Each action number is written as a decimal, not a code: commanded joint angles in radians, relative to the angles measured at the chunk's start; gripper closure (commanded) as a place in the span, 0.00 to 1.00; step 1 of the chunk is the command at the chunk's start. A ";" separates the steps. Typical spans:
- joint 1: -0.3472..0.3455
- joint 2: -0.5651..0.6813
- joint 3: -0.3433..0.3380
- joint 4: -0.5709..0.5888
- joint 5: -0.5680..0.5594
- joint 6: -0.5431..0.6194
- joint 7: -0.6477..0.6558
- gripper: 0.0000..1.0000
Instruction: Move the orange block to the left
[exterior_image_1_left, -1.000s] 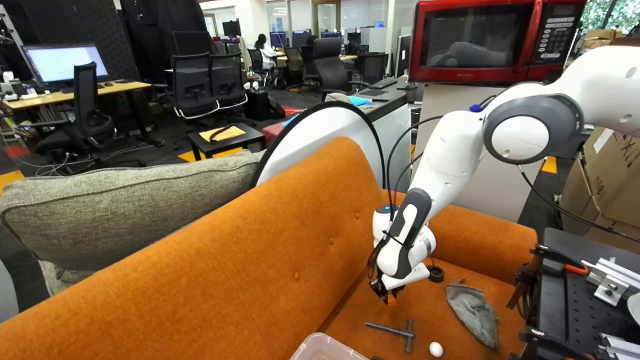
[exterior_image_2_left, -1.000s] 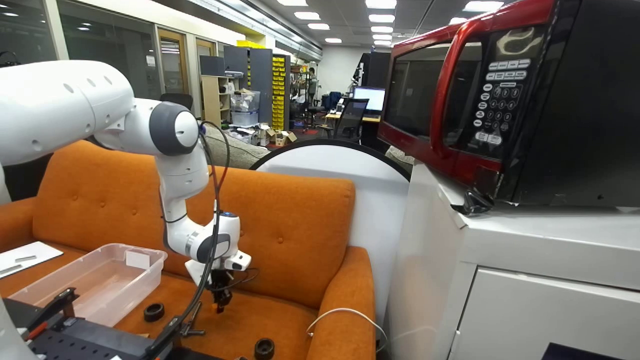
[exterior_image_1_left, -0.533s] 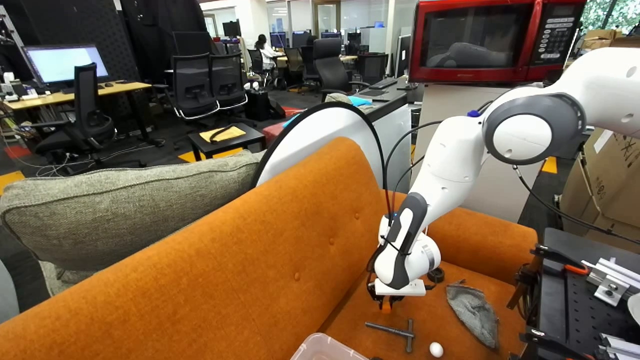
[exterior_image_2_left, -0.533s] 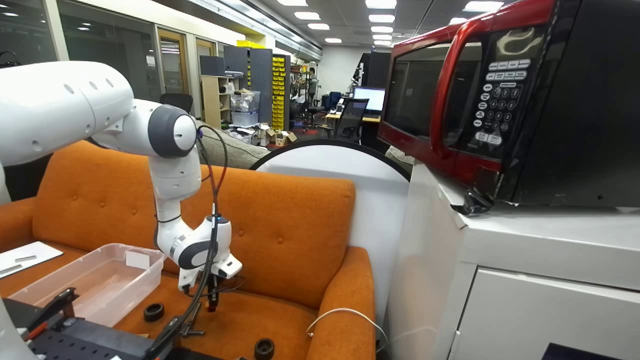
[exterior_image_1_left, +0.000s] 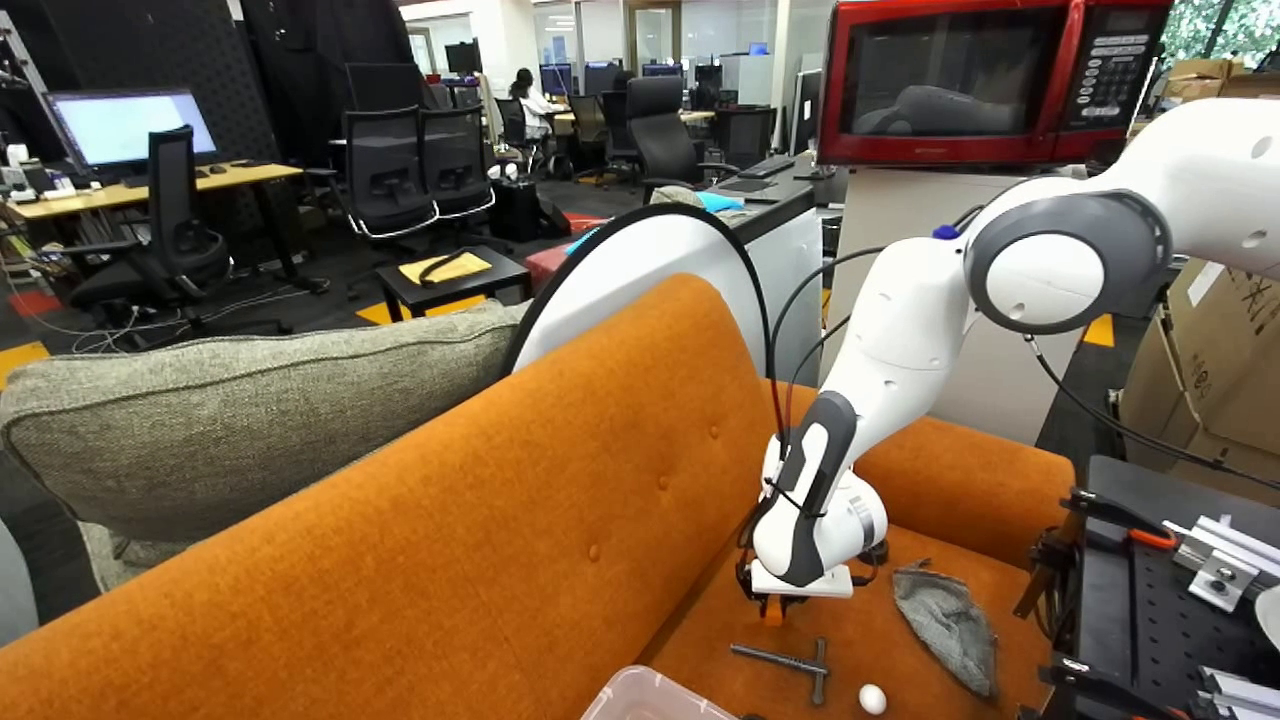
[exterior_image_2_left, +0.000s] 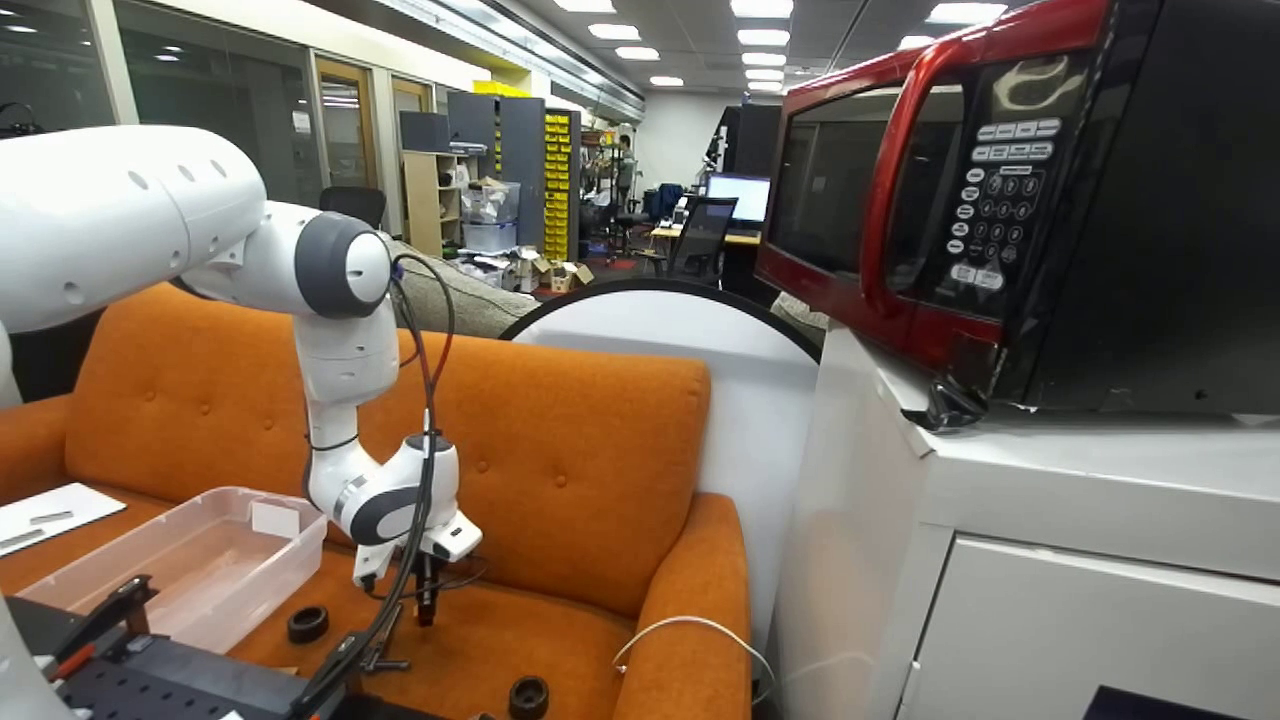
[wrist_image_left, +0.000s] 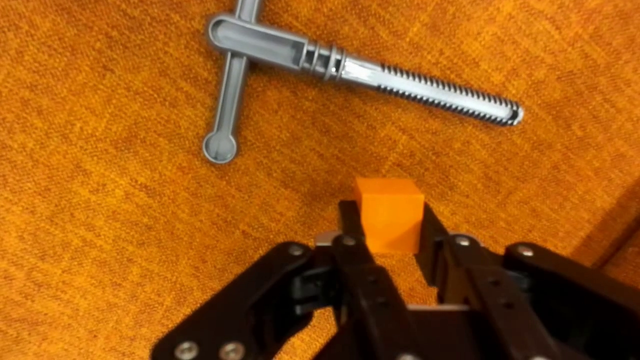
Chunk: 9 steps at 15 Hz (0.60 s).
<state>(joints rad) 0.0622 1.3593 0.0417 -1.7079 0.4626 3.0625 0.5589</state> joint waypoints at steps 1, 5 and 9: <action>0.005 0.004 -0.003 0.007 0.008 -0.005 -0.003 0.71; -0.016 -0.011 0.026 -0.026 0.031 0.036 0.012 0.93; 0.030 -0.028 0.021 -0.085 0.034 0.063 0.025 0.93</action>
<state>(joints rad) 0.0610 1.3624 0.0691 -1.7301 0.4716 3.0749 0.5742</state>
